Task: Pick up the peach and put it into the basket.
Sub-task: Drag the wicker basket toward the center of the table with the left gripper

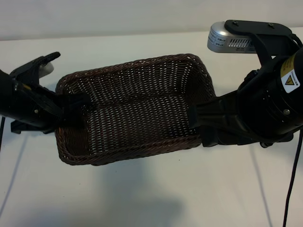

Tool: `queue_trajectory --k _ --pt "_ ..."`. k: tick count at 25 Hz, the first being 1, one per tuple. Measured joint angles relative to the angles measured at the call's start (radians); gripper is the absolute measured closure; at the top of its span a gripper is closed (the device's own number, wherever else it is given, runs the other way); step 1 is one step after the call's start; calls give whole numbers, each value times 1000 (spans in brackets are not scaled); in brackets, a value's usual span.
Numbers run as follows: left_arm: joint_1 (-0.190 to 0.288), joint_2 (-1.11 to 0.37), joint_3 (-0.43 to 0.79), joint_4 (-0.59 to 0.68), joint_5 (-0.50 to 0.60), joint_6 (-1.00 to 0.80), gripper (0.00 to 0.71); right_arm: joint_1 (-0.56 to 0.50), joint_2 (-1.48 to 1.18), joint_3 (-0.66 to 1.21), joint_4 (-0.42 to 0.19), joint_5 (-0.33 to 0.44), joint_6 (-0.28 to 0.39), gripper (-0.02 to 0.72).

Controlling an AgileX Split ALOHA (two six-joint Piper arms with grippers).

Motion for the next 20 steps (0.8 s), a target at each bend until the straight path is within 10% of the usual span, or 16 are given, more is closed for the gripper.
queue_trajectory --k 20 --pt "-26 278 -315 40 100 73 596 0 0 0 0 0 1 196"
